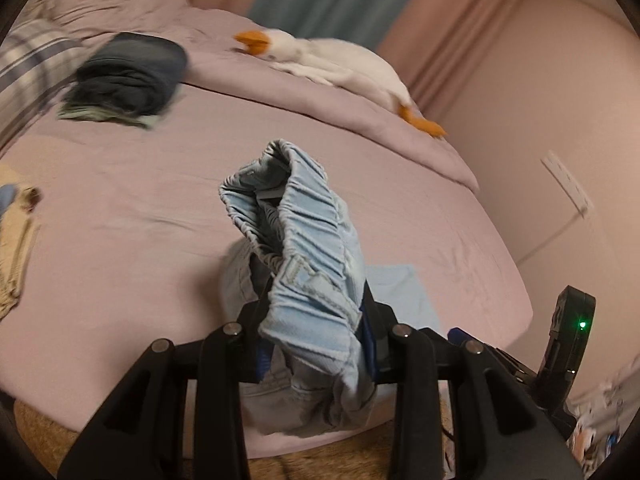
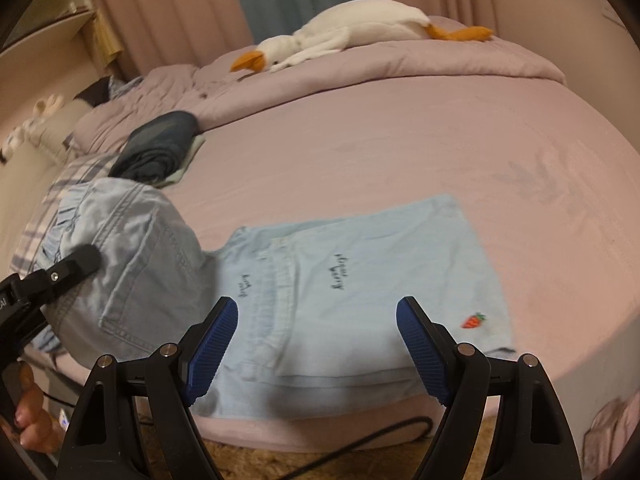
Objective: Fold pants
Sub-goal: 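Grasp the elastic waistband with the left gripper and fold it over the jeans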
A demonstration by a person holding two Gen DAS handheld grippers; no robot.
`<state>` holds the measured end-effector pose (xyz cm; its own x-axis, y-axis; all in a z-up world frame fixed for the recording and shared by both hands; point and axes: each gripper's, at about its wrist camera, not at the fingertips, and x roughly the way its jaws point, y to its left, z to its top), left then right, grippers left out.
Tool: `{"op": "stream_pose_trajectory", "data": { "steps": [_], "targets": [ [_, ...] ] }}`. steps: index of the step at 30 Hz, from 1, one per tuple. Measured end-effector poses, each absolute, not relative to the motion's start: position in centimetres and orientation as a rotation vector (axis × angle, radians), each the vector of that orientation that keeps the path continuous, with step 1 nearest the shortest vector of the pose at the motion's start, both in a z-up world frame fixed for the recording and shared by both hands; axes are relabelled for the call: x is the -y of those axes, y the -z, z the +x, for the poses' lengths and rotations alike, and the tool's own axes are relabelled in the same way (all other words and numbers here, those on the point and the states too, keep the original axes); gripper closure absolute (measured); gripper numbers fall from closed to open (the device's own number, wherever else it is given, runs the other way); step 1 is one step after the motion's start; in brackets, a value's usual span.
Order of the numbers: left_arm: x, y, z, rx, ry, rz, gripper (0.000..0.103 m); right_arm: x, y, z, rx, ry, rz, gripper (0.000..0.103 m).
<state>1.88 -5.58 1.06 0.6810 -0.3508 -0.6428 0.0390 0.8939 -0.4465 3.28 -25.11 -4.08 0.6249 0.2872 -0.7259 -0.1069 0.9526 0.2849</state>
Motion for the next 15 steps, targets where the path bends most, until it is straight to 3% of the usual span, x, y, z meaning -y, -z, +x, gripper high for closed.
{"op": "stream_pose_trajectory", "data": {
  "steps": [15],
  "targets": [
    [14.3,6.5,7.3,-1.043,0.37,-0.352,0.065,31.0,6.3,2.4,-0.912,-0.113,0.349,0.022]
  ]
}}
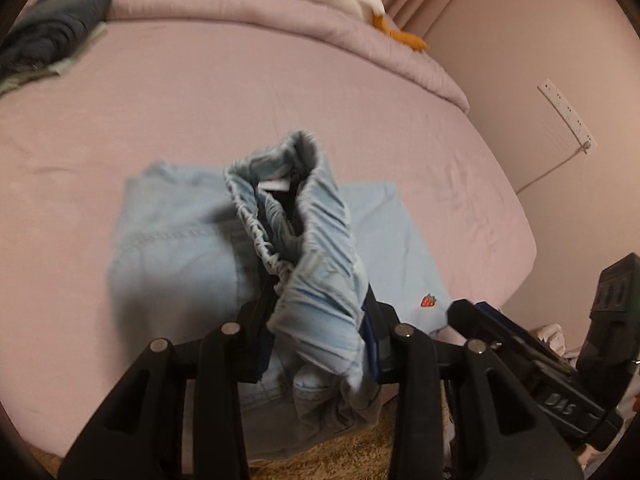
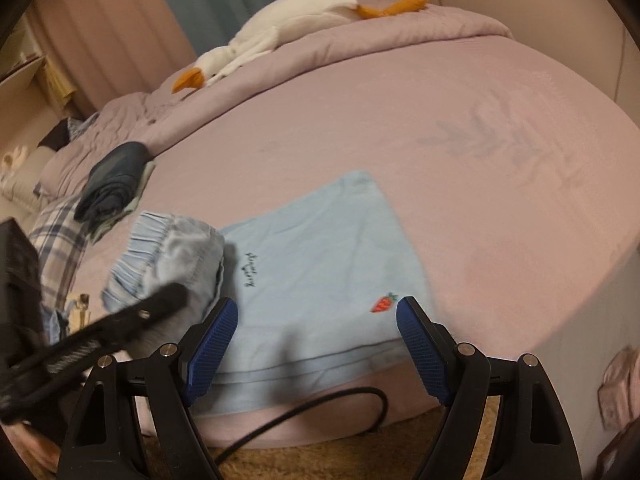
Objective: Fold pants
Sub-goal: 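Grasp the elastic waistband with the left gripper and fold it over the jeans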
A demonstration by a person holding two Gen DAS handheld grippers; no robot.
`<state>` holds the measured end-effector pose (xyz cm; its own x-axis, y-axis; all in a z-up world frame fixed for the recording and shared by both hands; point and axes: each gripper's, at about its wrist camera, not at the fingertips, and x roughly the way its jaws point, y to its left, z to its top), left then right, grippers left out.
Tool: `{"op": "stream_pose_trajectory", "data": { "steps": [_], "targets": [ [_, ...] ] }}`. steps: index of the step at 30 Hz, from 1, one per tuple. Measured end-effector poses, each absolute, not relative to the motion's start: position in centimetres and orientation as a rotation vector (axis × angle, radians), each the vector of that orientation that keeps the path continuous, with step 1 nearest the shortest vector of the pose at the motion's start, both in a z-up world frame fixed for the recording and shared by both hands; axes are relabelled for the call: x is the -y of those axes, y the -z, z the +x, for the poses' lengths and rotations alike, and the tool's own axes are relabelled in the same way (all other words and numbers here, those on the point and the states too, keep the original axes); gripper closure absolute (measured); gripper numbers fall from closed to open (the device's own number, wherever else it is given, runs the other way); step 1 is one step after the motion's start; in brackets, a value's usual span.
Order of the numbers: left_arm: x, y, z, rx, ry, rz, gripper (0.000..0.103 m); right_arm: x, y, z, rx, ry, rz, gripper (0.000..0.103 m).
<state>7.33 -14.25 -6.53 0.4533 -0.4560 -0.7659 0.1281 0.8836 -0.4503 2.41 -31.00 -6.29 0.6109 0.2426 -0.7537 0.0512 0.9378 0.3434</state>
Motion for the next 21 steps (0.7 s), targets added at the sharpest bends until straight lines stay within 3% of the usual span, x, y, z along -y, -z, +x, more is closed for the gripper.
{"op": "stream_pose_trajectory", "data": {
  "steps": [6,10,15,21],
  "targets": [
    [14.9,9.2,8.1,-1.114,0.429,-0.412,0.055,31.9,6.8,2.3,-0.935,-0.081,0.37,0.022],
    [14.7,8.2,7.5,-1.106,0.452,-0.412,0.049,32.3,6.5,2.0,-0.93,-0.073,0.365,0.022],
    [12.7,5.6,6.0,-1.067,0.496,-0.516,0.025,32.2,6.3,2.3,-0.923,-0.065,0.352,0.021],
    [9.3,2.1,4.3,-0.937,0.402,-0.457,0.016,31.7,6.0,2.5,-0.922,-0.062,0.337,0.021]
  ]
}}
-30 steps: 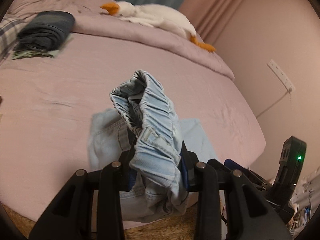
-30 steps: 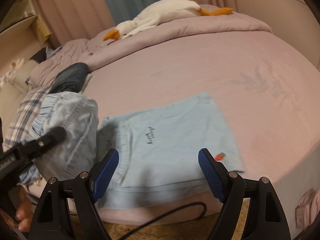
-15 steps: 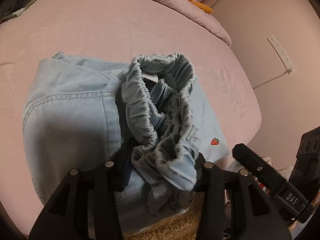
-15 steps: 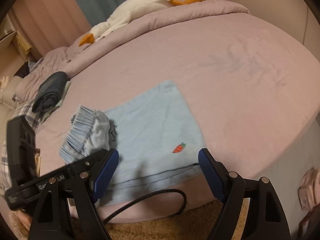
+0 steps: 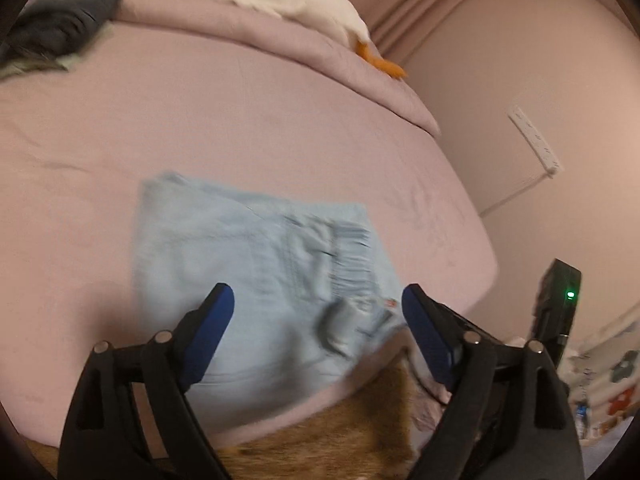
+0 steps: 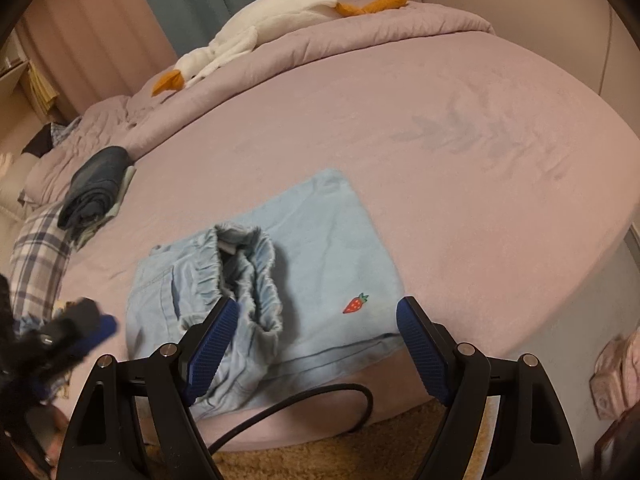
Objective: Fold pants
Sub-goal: 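Grasp the elastic waistband with the left gripper and fold it over the jeans, then open the left gripper to release the waistband onto the jeans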
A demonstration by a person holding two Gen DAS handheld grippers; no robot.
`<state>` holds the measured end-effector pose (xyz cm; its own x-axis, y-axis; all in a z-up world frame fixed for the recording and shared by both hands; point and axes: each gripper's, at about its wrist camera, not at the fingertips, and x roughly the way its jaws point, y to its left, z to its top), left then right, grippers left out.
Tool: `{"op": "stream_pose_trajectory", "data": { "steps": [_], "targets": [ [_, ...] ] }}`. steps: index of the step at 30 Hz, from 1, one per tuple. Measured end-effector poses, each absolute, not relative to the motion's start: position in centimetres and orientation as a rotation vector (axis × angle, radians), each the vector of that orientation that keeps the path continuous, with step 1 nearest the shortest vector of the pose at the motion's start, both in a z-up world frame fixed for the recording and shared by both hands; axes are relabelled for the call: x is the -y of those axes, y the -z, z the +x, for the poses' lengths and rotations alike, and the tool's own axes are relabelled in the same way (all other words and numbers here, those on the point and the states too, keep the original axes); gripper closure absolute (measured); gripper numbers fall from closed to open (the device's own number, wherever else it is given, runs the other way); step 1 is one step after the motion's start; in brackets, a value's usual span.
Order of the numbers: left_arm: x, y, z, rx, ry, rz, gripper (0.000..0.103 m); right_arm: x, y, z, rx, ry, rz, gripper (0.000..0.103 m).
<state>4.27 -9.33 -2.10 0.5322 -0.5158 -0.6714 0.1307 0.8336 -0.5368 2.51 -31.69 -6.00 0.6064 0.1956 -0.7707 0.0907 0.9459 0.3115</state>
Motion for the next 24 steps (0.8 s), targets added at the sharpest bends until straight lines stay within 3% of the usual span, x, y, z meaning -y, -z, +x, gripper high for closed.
{"op": "stream_pose_trajectory", "data": {
  "steps": [10,15,24],
  "targets": [
    [4.1,6.7,3.8,-1.01,0.161,-0.431,0.019,30.4,5.2,2.7,-0.911,-0.08,0.295,0.022],
    [5.0,8.9,4.2,-1.082,0.201,-0.446,0.033,29.5,4.6,2.7,-0.894,-0.097,0.273,0.022],
    [5.6,9.7,4.0,-1.098,0.207,-0.452,0.034,26.5,6.1,3.4,-0.951,-0.233,0.265,0.023]
  ]
}}
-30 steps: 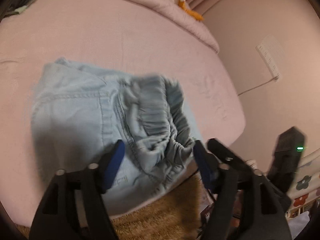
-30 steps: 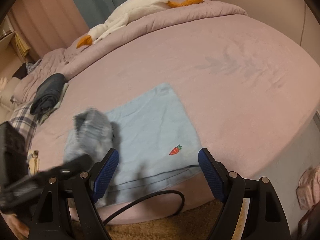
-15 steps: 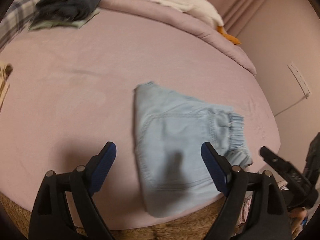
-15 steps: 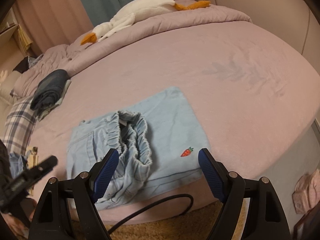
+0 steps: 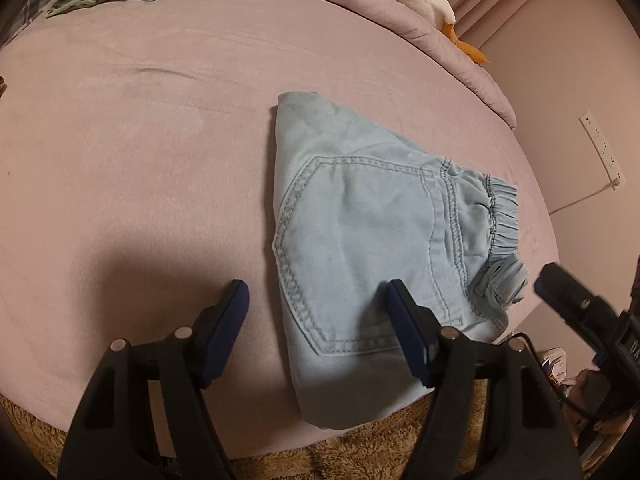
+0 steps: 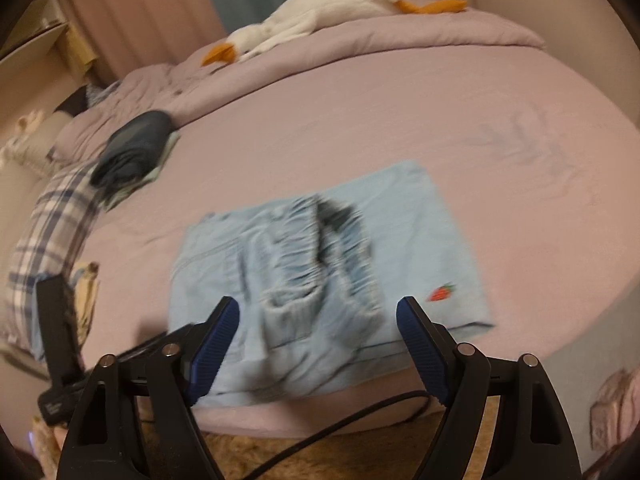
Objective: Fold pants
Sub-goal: 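Open the left gripper to release the waistband onto the jeans, then grasp the elastic cuff with the right gripper and lift it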
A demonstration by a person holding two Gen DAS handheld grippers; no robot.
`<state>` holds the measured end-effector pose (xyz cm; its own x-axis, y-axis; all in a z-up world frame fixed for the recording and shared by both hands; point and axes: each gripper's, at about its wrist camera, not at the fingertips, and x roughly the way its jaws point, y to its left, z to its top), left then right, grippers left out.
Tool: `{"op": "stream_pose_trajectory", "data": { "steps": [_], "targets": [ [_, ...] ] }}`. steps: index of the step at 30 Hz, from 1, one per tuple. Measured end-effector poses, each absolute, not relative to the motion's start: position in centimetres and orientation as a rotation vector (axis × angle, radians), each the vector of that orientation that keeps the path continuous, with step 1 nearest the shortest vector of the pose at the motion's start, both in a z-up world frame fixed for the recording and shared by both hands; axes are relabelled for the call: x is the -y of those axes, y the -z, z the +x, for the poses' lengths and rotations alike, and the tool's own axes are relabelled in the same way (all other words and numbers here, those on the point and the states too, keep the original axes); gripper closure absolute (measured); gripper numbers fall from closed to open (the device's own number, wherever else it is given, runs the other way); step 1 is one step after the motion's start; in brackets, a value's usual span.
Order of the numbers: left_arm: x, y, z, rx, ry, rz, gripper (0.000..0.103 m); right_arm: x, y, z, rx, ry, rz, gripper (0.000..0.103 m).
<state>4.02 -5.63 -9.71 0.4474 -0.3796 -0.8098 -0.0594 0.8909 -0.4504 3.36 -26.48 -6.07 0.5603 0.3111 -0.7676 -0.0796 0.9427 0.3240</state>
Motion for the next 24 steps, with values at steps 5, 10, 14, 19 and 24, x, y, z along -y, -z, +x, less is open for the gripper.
{"op": "stream_pose_trajectory", "data": {
  "steps": [5,10,14,19,24],
  "targets": [
    [5.6,9.6,3.8,-1.099,0.202,-0.445,0.034,24.9,6.9,4.1,-0.955,-0.2,0.172,0.048],
    [5.7,9.6,3.9,-1.103,0.203,-0.444,0.034,25.9,6.5,4.1,-0.932,-0.133,0.157,0.093],
    [5.6,9.7,4.1,-1.105,0.202,-0.439,0.033,27.3,7.7,4.3,-0.974,-0.083,0.156,0.102],
    [5.6,9.7,4.1,-1.104,0.202,-0.437,0.033,29.4,10.1,4.4,-1.047,-0.059,0.27,0.102],
    [5.5,9.5,4.2,-1.112,0.193,-0.451,0.034,30.9,7.9,4.1,-1.003,-0.081,0.323,0.063]
  ]
}}
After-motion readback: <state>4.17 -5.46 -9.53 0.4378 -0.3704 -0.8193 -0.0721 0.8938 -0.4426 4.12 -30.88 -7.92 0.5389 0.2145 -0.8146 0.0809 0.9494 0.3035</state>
